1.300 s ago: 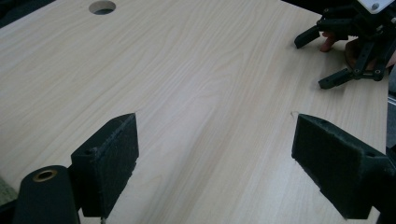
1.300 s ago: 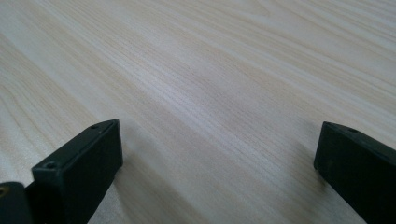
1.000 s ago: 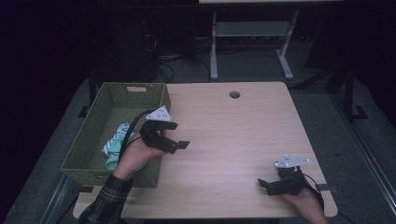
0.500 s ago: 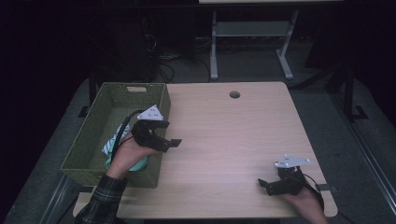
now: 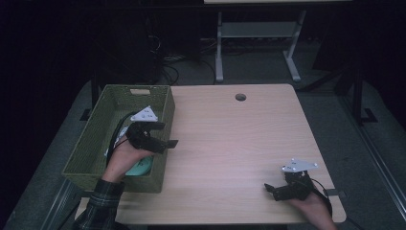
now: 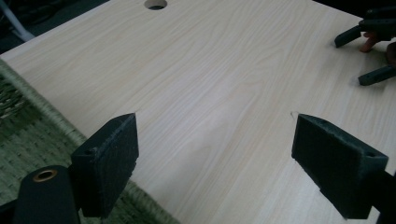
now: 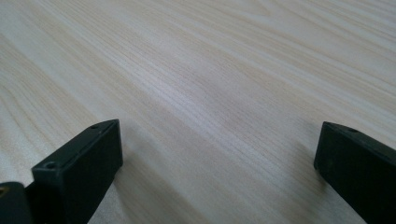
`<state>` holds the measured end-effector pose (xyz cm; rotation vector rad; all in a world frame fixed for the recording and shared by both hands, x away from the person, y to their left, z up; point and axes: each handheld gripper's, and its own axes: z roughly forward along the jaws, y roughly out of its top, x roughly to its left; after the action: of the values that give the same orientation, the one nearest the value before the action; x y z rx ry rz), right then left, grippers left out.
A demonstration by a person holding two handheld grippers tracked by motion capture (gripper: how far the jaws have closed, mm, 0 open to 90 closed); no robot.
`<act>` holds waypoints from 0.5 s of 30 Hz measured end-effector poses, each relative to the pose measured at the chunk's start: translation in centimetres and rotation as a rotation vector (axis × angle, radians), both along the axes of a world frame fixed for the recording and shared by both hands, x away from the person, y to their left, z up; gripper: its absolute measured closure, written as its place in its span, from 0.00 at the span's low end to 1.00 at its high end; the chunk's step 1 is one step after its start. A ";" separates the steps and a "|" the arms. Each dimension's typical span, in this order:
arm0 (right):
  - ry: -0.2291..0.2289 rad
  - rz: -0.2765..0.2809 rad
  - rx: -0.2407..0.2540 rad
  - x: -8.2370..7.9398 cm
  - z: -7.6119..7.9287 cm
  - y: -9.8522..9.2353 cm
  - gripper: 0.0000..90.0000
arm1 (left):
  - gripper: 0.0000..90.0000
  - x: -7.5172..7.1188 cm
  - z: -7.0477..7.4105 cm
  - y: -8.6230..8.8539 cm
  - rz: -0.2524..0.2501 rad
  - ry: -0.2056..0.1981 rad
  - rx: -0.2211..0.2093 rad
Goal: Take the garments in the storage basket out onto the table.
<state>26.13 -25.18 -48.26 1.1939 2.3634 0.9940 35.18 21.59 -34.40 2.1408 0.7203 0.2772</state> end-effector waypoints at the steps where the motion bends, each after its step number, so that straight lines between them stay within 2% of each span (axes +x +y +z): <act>1: 0.000 0.000 0.000 0.0 0.0 0.0 0.01 | 0.16 0.0 0.0 0.1 0.004 0.002 0.002; 15: 0.000 0.004 -0.001 0.0 0.0 0.0 0.01 | 0.16 0.3 -0.3 2.2 0.058 0.000 0.011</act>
<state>26.13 -25.18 -48.26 1.1896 2.3664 0.9944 35.45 23.79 -34.70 2.1325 0.7834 0.3127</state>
